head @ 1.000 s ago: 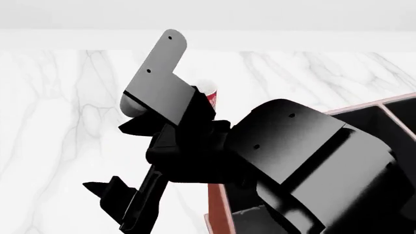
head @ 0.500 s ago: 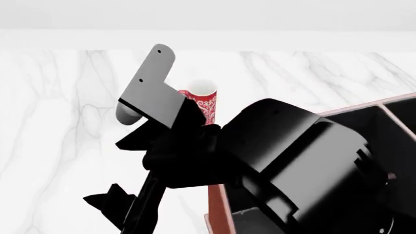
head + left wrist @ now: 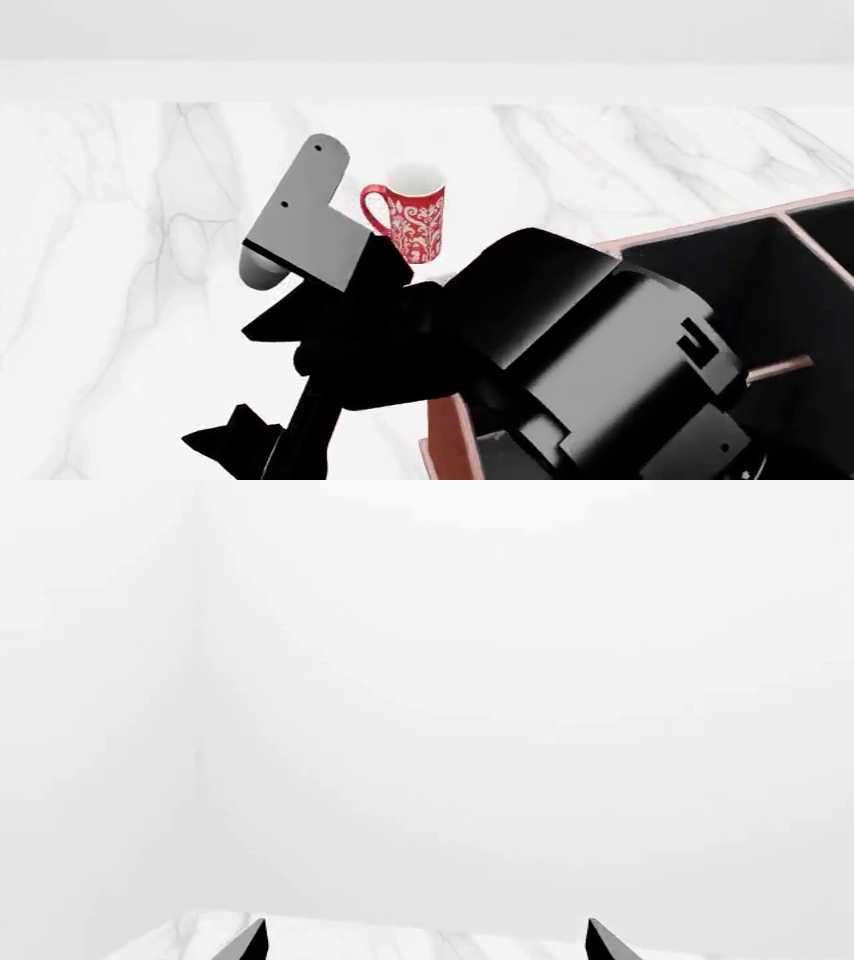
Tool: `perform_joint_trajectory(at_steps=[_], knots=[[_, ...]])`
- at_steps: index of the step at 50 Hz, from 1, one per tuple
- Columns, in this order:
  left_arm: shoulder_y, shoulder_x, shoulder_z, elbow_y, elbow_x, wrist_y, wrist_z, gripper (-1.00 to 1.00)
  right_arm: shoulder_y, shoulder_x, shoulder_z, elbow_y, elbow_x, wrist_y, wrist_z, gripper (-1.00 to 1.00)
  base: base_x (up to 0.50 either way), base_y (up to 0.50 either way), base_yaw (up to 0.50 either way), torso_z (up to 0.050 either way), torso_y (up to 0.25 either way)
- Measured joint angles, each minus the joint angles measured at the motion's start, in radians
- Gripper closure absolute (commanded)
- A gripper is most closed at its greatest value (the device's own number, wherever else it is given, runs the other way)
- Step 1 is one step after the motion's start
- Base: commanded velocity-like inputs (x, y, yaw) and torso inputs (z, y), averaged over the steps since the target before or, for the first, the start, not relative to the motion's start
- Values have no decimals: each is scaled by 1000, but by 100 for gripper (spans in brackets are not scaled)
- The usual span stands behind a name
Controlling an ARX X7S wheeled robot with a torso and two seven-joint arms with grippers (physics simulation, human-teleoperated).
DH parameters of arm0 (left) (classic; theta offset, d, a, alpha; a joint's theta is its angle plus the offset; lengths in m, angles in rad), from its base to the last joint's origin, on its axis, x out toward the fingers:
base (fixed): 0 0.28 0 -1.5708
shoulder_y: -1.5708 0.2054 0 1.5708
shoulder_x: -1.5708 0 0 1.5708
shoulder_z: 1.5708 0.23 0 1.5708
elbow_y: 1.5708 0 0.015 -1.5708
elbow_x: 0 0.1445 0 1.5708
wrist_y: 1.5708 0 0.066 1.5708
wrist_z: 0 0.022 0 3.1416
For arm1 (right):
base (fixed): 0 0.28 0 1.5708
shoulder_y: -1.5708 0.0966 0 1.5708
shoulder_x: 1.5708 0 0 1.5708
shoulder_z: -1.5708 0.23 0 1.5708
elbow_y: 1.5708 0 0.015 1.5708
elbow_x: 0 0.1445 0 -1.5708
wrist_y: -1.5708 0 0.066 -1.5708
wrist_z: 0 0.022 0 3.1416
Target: Pick up the book and place it in the left compartment of the caddy.
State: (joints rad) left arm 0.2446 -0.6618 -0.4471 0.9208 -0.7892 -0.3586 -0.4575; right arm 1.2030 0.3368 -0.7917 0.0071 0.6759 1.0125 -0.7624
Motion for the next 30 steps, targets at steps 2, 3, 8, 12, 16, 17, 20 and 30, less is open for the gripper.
perform_joint_trajectory(at_steps=[2, 3, 8, 12, 16, 17, 20, 30], knots=[[1, 0, 0, 0, 0, 1, 0, -100, -5, -1, -6, 4, -4, -7, -1, -100, 0, 0, 0, 0, 0], [1, 0, -1, 0, 0, 2, 0, -100, -7, -2, -9, 5, -6, -10, -1, -100, 0, 0, 0, 0, 0], [3, -1, -2, -1, -2, 4, 0, -100, -17, -7, -24, 12, -15, -24, -3, -100, 0, 0, 0, 0, 0], [5, -2, -4, -1, -3, 7, 0, -100, -25, -11, -35, 16, -21, -33, -4, -100, 0, 0, 0, 0, 0], [6, -3, -6, -2, -5, 9, -1, -100, -31, -16, -47, 19, -27, -41, -4, -100, 0, 0, 0, 0, 0], [7, -3, -6, -2, -5, 10, -1, -100, -32, -17, -50, 19, -29, -43, -4, -100, 0, 0, 0, 0, 0], [9, -4, -8, -1, -7, 12, -1, -100, -36, -21, -59, 21, -34, -48, -3, -100, 0, 0, 0, 0, 0], [17, -6, -18, 1, -15, 18, -2, -100, -45, -35, -89, 30, -50, -62, -2, -100, 0, 0, 0, 0, 0]])
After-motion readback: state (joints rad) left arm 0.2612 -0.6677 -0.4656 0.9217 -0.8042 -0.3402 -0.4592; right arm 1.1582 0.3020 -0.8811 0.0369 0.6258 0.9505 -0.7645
